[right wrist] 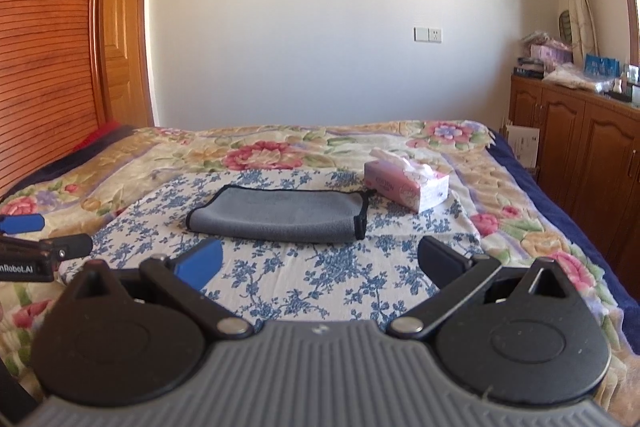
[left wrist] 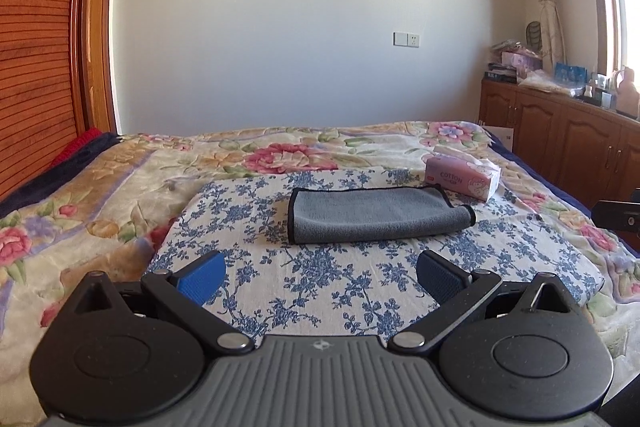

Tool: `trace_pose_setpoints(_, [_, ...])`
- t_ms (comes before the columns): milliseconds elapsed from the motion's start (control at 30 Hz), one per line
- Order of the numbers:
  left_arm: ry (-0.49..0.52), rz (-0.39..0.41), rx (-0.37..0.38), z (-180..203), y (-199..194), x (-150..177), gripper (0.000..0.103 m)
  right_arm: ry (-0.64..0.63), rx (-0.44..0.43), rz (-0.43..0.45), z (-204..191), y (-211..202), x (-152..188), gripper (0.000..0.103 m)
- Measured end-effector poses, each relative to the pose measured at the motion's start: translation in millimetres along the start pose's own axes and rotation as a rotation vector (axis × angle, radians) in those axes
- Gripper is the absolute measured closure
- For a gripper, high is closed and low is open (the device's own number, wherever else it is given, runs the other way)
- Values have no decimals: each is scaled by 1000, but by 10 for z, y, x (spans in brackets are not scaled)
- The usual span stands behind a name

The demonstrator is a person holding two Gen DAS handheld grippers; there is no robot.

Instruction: Fold towel

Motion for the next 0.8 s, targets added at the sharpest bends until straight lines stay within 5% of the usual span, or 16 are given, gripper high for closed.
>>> trace_pose_setpoints(800, [41, 85, -49, 54, -115, -80, 0, 13, 32, 112, 47, -78, -44, 0])
Point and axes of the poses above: each gripper's, at about its wrist camera, not at the fingertips, and y roughly the way its jaws point, z to its right, x to its underside, the point moved 2 cm from there along y, roughly the way its jaws point, and after that the axes turned 15 degrees about y, right-handed, at the moved point
